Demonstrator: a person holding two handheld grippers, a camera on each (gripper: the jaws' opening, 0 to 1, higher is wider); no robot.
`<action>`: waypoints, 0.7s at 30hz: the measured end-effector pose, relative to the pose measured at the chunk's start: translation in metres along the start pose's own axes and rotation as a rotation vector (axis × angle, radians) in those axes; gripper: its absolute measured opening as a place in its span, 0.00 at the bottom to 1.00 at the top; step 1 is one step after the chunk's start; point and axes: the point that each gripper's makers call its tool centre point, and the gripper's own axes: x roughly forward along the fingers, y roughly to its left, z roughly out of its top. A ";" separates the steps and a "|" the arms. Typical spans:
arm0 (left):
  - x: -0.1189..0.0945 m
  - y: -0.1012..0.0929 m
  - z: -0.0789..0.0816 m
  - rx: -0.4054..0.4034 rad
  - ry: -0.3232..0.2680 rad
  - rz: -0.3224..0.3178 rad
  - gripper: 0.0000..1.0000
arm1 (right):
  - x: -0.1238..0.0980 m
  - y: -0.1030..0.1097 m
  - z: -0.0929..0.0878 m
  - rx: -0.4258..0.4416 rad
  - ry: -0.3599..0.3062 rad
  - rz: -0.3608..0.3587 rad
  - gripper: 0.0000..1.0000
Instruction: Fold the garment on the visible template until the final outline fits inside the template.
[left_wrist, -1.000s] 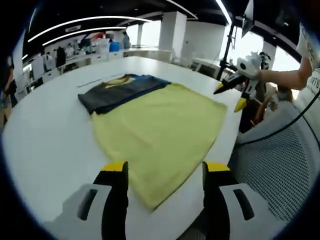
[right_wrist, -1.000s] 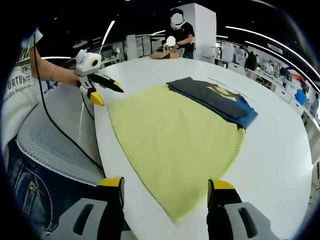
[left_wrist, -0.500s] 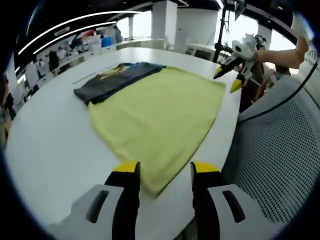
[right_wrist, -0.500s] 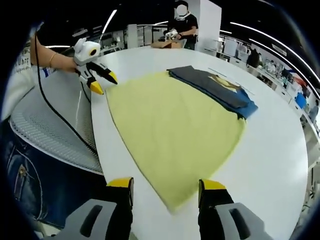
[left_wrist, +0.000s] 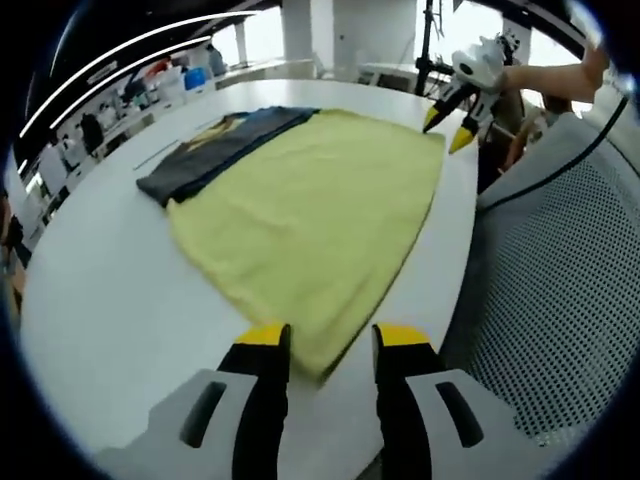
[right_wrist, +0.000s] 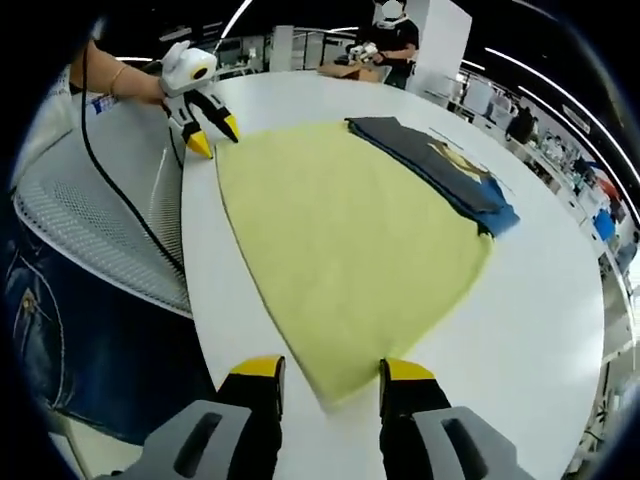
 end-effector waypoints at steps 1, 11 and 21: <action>0.000 0.001 0.001 0.001 0.001 0.000 0.29 | 0.001 0.000 0.001 0.002 -0.004 0.005 0.32; 0.003 0.012 -0.002 0.002 0.047 -0.009 0.16 | 0.003 -0.002 -0.001 0.042 0.033 0.058 0.19; 0.003 0.018 -0.001 -0.003 0.083 -0.020 0.07 | 0.005 -0.012 -0.001 0.013 0.074 0.058 0.03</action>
